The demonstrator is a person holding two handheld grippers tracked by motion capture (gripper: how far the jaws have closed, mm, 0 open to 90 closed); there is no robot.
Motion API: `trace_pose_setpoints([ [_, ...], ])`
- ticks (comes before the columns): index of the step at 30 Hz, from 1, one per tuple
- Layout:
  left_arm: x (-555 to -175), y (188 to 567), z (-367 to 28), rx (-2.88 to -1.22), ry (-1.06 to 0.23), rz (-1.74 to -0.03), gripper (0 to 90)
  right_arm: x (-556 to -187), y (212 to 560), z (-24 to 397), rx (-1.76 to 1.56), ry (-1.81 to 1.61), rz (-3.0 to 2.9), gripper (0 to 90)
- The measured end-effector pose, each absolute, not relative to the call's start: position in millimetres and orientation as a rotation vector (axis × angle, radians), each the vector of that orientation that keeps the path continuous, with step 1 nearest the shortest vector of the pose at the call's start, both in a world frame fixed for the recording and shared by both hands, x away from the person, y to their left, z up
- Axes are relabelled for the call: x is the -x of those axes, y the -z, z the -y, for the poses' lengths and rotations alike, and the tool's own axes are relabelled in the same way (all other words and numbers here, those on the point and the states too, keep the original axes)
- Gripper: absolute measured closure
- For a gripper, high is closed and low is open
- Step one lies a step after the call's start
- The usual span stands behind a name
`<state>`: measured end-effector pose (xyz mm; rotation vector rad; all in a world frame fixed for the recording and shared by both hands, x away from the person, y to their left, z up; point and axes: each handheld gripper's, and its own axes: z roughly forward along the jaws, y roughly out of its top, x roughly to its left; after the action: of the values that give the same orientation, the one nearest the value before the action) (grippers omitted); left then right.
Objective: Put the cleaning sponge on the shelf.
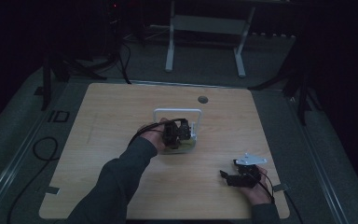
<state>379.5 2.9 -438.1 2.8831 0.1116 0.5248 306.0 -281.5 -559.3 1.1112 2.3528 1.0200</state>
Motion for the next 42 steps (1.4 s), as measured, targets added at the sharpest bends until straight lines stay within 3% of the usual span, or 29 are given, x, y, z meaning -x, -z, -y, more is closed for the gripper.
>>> trace_pose_setpoints([
  [42, -394, 449, -8, -2.895, -0.607, -0.002, 71.9, -306, 559, 281, -1.113, -1.02, -2.354, 21.7],
])
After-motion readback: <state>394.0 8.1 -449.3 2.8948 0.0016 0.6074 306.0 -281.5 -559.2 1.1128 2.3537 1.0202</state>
